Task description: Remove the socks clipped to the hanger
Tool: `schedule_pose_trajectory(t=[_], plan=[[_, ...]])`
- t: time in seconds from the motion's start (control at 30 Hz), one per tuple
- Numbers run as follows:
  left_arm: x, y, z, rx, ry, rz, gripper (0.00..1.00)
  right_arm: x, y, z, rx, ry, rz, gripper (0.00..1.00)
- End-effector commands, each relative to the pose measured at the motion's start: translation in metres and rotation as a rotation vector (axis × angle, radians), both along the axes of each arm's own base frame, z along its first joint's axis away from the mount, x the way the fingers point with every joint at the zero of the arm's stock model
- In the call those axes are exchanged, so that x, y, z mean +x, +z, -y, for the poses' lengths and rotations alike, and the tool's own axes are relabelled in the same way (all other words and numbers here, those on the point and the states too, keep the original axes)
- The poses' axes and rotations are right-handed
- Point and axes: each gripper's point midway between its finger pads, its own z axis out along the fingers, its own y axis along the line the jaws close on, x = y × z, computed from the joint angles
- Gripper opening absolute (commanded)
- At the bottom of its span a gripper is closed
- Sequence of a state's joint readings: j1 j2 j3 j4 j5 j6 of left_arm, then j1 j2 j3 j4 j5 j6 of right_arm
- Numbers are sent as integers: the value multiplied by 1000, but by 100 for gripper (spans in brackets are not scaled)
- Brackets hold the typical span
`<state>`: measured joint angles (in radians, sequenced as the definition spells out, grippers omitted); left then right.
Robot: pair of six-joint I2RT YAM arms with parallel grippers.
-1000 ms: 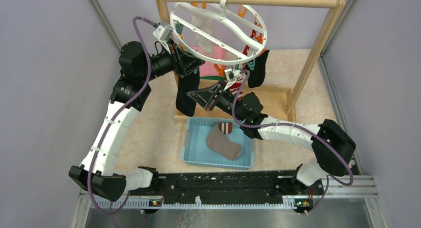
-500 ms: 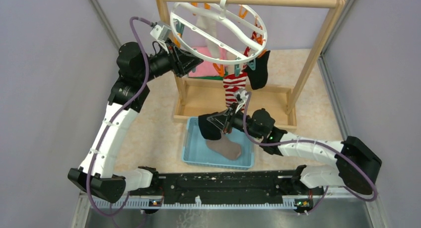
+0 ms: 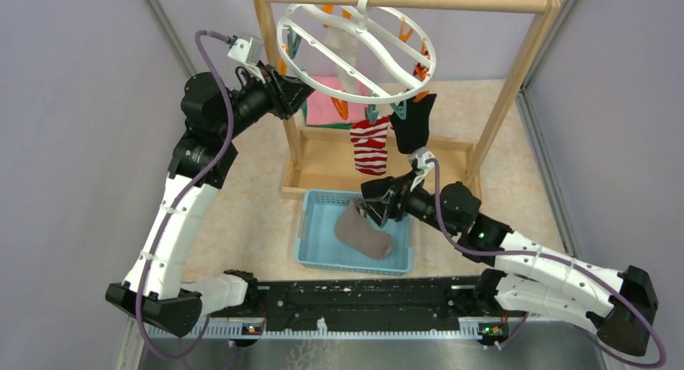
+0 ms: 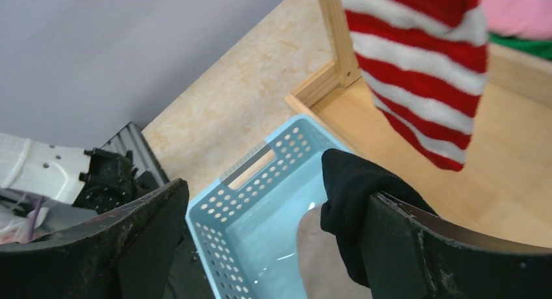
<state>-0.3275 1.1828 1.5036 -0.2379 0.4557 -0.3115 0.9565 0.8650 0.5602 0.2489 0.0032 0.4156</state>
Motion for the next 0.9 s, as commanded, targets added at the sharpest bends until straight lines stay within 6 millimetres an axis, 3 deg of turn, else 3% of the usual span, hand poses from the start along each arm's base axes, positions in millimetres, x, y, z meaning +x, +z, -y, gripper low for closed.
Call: schedule_pose_trajectory(t=[0.0, 0.13, 0.23, 0.33, 0.47, 0.7, 0.8, 0.87], plan=[[6, 23, -14, -31, 88, 46, 26, 25, 37, 23, -48, -103, 101, 93], [8, 19, -16, -24, 104, 32, 33, 30, 42, 23, -53, -50, 98, 94], [8, 19, -18, -17, 111, 40, 32, 16, 33, 12, -52, 41, 77, 91], [8, 19, -18, -14, 109, 42, 31, -1, 11, 1, -81, 109, 35, 86], [10, 15, -17, -10, 102, 34, 31, -22, -24, -12, -233, 204, -34, 87], [10, 16, -16, -15, 95, 38, 29, -14, -92, 23, -573, 55, -285, 99], [10, 18, -16, -16, 96, 42, 29, -13, -101, 41, -646, -25, -332, 99], [10, 20, -17, -16, 99, 48, 28, -11, -93, 50, -662, -64, -338, 99]])
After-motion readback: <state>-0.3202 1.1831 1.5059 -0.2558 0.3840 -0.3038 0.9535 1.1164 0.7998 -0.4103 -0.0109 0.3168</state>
